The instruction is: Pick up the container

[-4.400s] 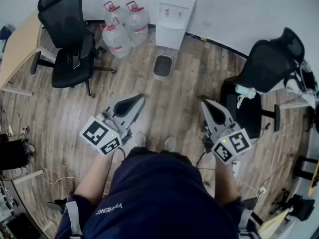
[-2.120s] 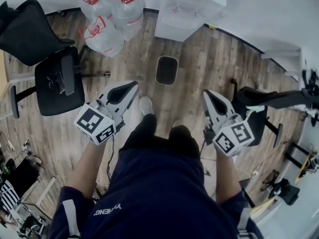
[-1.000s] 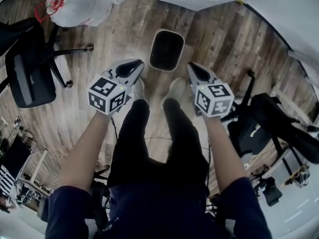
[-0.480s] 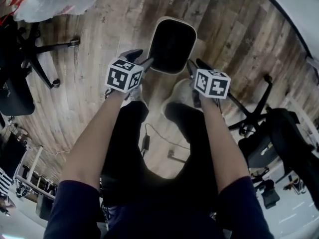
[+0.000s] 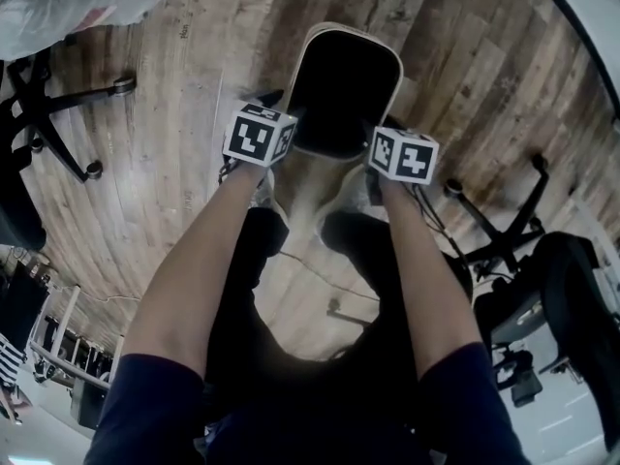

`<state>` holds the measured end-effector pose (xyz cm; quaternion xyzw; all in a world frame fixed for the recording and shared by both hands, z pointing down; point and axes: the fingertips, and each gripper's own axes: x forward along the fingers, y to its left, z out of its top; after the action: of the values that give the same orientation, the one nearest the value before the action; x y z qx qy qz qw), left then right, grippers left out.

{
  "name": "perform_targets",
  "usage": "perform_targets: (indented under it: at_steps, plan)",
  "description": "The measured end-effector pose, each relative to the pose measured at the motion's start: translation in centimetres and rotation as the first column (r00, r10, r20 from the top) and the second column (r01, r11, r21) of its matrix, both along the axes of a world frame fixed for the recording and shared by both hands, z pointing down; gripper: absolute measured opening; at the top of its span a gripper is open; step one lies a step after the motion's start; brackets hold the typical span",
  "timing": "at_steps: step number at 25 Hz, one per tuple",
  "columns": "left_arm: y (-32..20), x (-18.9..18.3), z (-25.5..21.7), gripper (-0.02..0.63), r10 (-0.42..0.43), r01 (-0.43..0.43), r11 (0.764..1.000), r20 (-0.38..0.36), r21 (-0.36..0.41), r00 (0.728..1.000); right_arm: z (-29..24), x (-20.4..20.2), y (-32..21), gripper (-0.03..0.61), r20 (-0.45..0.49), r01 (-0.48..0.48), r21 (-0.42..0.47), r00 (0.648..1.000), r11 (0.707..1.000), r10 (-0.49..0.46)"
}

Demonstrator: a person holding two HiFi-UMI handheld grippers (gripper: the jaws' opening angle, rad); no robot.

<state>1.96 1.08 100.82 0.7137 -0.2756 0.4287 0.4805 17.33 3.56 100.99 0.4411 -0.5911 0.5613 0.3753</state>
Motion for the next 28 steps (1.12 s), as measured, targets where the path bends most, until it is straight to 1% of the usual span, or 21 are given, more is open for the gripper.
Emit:
perform_targets:
  at_steps: [2,3,4,5,7,9,12,16,19,23,25,28]
  plan:
    - [0.1,0.3,0.5,0.205,0.016,-0.016,1.0,-0.01,0.007,1.0,1.0,-0.2,0.2,0.201,-0.002,0.017,-0.014,1.0,1.0,-0.017]
    - [0.2,0.6,0.5,0.172,0.032,-0.032,0.999,-0.015,0.014,0.999,1.2,-0.3,0.2,0.184,-0.004,0.032,-0.017,0.999,0.999,-0.032]
    - [0.2,0.8,0.5,0.13,0.049,-0.049,0.999,-0.013,0.02,0.999,1.4,-0.4,0.2,0.152,-0.007,0.045,-0.016,0.999,0.999,-0.045]
    - [0.2,0.8,0.5,0.125,0.062,-0.062,0.998,-0.003,0.025,0.998,1.4,-0.5,0.2,0.118,-0.015,0.049,-0.013,0.999,0.999,-0.05]
    - [0.3,0.7,0.2,0.112,0.072,-0.073,0.997,0.021,0.025,0.997,1.1,-0.5,0.2,0.093,-0.035,0.026,-0.011,0.999,1.0,-0.026]
    - [0.5,0.8,-0.7,0.109,0.083,-0.083,0.996,0.031,0.024,0.996,0.2,-0.4,0.5,0.079,-0.053,0.002,-0.012,0.999,1.0,-0.002]
    - [0.1,0.7,-3.8,0.11,0.104,-0.105,0.994,0.03,0.042,0.994,-2.8,-0.4,0.2,0.077,-0.063,0.004,0.005,0.998,1.0,-0.003]
    - [-0.7,0.0,-11.0,0.112,0.081,-0.083,0.995,0.032,0.06,0.996,-9.9,-1.1,-0.9,0.077,-0.059,0.014,0.027,0.998,1.0,-0.012]
    - [-1.2,-0.9,-17.8,0.112,0.055,-0.058,0.995,0.043,0.076,0.998,-16.6,-2.0,-2.0,0.077,-0.049,0.042,0.047,0.998,0.998,-0.04]
    - [-1.9,-2.2,-27.2,0.114,0.014,-0.017,0.995,0.028,0.099,1.0,-26.1,-3.2,-3.1,0.077,-0.044,0.064,0.078,0.997,0.995,-0.06]
    - [-2.3,-2.9,-31.8,0.112,-0.001,-0.002,0.992,0.025,0.123,1.0,-30.7,-3.9,-3.7,0.077,-0.044,0.07,0.101,0.997,0.992,-0.066]
    - [-3.4,-3.8,-38.2,0.112,-0.025,0.021,0.985,0.021,0.174,0.999,-37.2,-4.8,-5.3,0.078,-0.051,0.087,0.162,0.995,0.983,-0.08]
